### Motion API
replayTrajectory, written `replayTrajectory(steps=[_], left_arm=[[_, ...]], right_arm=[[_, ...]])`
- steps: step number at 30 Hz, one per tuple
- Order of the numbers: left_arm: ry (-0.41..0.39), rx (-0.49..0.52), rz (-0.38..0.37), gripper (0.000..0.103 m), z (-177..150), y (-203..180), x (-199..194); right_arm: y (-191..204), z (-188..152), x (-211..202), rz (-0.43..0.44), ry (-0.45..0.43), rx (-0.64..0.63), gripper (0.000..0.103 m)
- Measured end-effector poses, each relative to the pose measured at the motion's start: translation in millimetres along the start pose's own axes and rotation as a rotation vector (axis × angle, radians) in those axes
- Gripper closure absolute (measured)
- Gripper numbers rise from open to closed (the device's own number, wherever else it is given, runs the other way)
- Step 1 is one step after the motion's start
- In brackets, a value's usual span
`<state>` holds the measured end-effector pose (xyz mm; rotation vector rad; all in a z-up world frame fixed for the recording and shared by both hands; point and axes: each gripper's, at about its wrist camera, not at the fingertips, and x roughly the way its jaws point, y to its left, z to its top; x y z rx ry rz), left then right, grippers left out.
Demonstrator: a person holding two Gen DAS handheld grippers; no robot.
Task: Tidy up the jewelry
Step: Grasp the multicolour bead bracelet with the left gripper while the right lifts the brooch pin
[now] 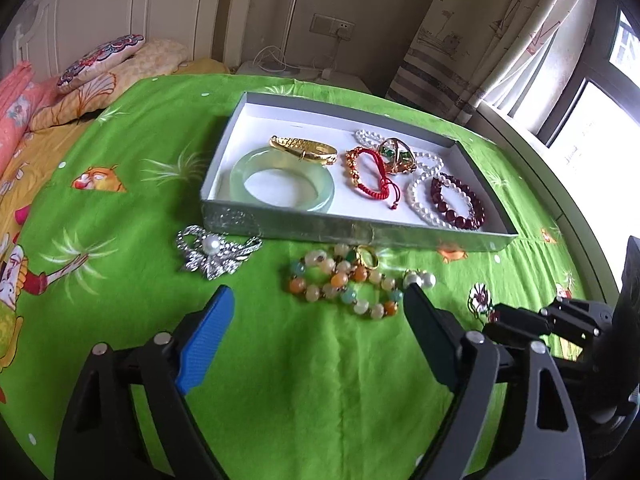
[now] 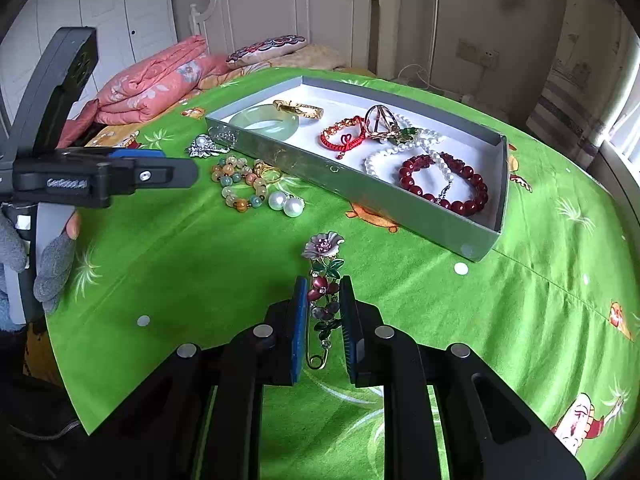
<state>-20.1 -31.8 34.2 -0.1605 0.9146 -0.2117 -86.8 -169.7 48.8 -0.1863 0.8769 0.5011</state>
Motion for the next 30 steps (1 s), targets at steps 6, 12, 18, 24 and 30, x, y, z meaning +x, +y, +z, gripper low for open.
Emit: replayTrajectory(steps=[6,12,18,24,30], left_arm=[[0.026,0.033,0.091,0.038,9.9,-11.1,27.4],[0.023,0.148,0.127,0.076,-9.1,-21.8,18.4],[-0.007,0.122,0.109,0.072,-30.8,0.0,-1.0],[-0.015,0.113,0.096,0.042,-34.1,5.0,-4.0],[-0.019,0.147,0.163,0.071,-36.2,-4.0,-2.7]], right_arm=[[-5.3,-0.3,-1.6,0.023,-0.007,0.029,0.086],[-3.6,-0.6,-1.4,0.014,-0.001,0.019,0.086],[0.0,0.2,4.3,0.001,0.026,0.008,0.086],[-0.2,-0.7,5.2,-0.005,0.032,0.008,0.085],[-0.4,-0.5,5.8,-0.002,0.032,0.01,0.084]])
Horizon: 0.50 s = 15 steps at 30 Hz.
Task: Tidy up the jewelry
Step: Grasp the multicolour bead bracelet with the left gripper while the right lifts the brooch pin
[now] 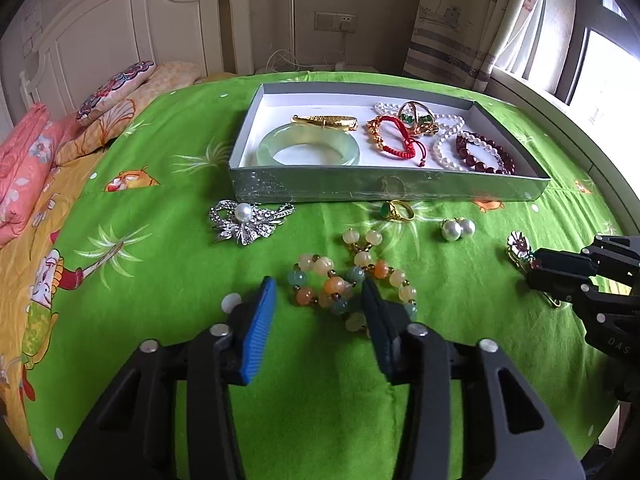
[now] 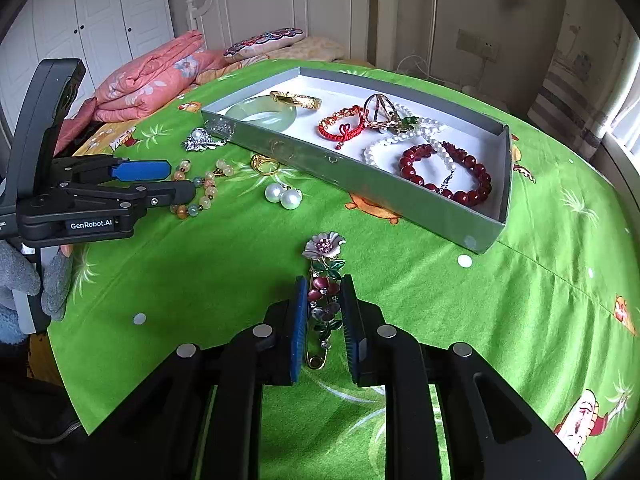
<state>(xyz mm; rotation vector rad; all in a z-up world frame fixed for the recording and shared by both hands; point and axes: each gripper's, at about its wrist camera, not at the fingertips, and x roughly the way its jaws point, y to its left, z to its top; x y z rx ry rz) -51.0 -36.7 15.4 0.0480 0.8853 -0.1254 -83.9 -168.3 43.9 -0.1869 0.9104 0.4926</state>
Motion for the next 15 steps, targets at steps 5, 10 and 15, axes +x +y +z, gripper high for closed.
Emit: replayTrajectory(steps=[5,10,15], left_arm=[[-0.007,-0.003,0.006,0.083,-0.9,1.0,-1.8],[-0.039,-0.017,0.022,0.094,-1.1,2.6,-8.1],[-0.063,-0.009,0.04,0.094,-1.1,0.3,-12.7]], right_arm=[[9.5,-1.1,0.2,-0.057,-0.003,-0.046,0.085],[46.5,-5.8,1.5,-0.254,-0.022,-0.219,0.086],[60.6,-8.8,2.1,-0.327,-0.042,-0.294,0.086]])
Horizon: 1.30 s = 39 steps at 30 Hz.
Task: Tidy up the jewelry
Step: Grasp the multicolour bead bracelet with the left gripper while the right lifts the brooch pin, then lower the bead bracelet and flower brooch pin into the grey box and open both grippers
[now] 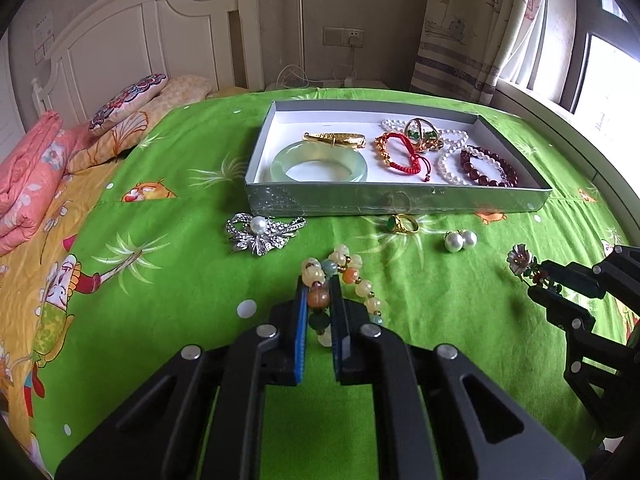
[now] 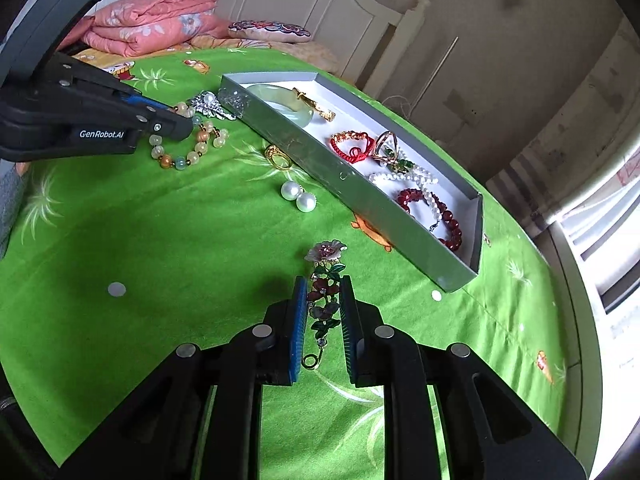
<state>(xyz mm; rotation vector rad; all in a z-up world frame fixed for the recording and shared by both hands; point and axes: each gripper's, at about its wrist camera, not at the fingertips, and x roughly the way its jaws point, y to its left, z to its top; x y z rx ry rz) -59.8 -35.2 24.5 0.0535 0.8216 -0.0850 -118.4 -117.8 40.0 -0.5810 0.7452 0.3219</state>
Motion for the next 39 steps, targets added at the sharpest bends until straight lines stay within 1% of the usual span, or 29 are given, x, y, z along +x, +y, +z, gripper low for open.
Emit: replayTrajectory(steps=[6,14,31,36,39], left_arm=[[-0.038,0.007,0.027,0.094,-1.3,-2.8,-8.4],[-0.116,-0.013,0.04,0.094,-3.8,0.0,-25.7],[-0.128,0.026,0.009,0.094,-2.4,-13.4,-32.9],[-0.159,0.047,0.007,0.094,9.5,-18.4,-42.9],[-0.179,0.064,0.013,0.094,22.4,-22.0,-47.9]], right_arm=[[-2.2,0.0,-0.2,-0.001,-0.003,0.008,0.086],[-2.8,-0.6,-3.4,-0.01,-0.016,0.018,0.086],[-10.7,-0.5,-10.4,-0.016,-0.042,0.061,0.086],[-15.1,-0.6,-13.6,-0.012,-0.059,0.083,0.086],[-24.2,0.6,-17.3,0.027,-0.087,0.135,0.086]])
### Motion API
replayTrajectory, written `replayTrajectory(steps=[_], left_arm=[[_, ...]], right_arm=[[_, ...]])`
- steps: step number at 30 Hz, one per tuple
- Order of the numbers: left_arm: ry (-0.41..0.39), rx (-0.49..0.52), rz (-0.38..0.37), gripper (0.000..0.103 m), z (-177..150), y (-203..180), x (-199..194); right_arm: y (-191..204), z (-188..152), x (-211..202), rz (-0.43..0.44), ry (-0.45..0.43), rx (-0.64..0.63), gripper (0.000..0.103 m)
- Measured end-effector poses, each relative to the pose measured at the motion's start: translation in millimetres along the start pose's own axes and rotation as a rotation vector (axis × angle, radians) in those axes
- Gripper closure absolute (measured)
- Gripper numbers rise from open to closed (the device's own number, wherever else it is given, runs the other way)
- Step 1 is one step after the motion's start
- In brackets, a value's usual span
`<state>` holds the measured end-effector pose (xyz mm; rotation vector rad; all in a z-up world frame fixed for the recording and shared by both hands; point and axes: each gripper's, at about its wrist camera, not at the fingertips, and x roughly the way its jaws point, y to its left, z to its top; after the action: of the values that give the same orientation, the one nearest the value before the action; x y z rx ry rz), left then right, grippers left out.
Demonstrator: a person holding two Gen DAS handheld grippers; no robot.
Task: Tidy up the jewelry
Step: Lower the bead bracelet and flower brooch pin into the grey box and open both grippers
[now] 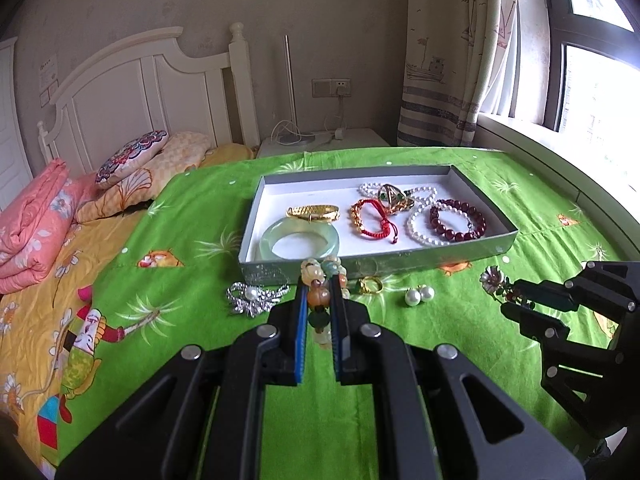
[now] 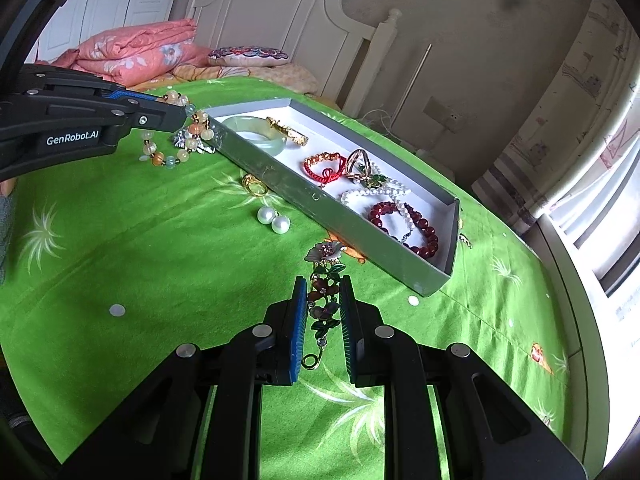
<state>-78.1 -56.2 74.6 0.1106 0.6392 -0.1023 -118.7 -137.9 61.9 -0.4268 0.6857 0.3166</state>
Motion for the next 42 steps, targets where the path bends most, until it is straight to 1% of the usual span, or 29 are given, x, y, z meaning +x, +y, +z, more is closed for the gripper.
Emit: replayTrajectory(steps=[3,6,9,14,19,25,28,31,35,39,41,42], left_arm=[[-0.022,0.01,0.0,0.094,14.0,-1.3,-2.8],[-0.03,0.016,-0.008,0.094,27.4,-2.6,-0.8],[-0.029,0.016,-0.017,0.094,42.0,-0.8,6.0],[-0.002,0.017,-0.038,0.094,67.9,1.1,26.8],[0.032,0.01,-0.05,0.093,92.2,4.5,51.1],[0.101,-0.009,-0.032,0.093,109.9,7.2,96.4],[0.146,-0.046,-0.035,0.093,111.2,10.0,123.5],[0.175,-0.09,-0.046,0.093,111.2,12.1,144.3],[0.163,-0.095,-0.055,0.093,114.9,5.7,157.9],[0.131,-0.09,-0.059,0.092,121.2,-1.2,160.1],[0.119,-0.084,-0.05,0.088,123.7,-3.2,159.4],[0.115,-0.083,-0.051,0.074,124.3,-3.0,158.1]], right_arm=[[-6.5,3.5,-1.1,-0.002,-0.016,0.021,0.086],[-23.8,9.8,-5.6,0.049,-0.051,0.102,0.086],[-41.8,16.6,-6.6,0.077,-0.078,0.159,0.086],[-74.7,26.7,3.7,0.159,-0.1,0.273,0.086],[-93.1,38.7,24.9,0.199,-0.087,0.333,0.086],[-103.0,54.7,59.3,0.189,-0.045,0.371,0.086],[-105.6,60.1,76.6,0.188,-0.02,0.39,0.086],[-102.7,63.2,87.8,0.186,-0.003,0.393,0.086],[-98.1,63.1,95.2,0.18,0.007,0.391,0.086],[-100.6,60.2,99.5,0.172,0.012,0.401,0.086],[-103.7,58.6,100.0,0.17,0.011,0.416,0.086],[-104.9,58.0,99.4,0.169,0.008,0.422,0.085]])
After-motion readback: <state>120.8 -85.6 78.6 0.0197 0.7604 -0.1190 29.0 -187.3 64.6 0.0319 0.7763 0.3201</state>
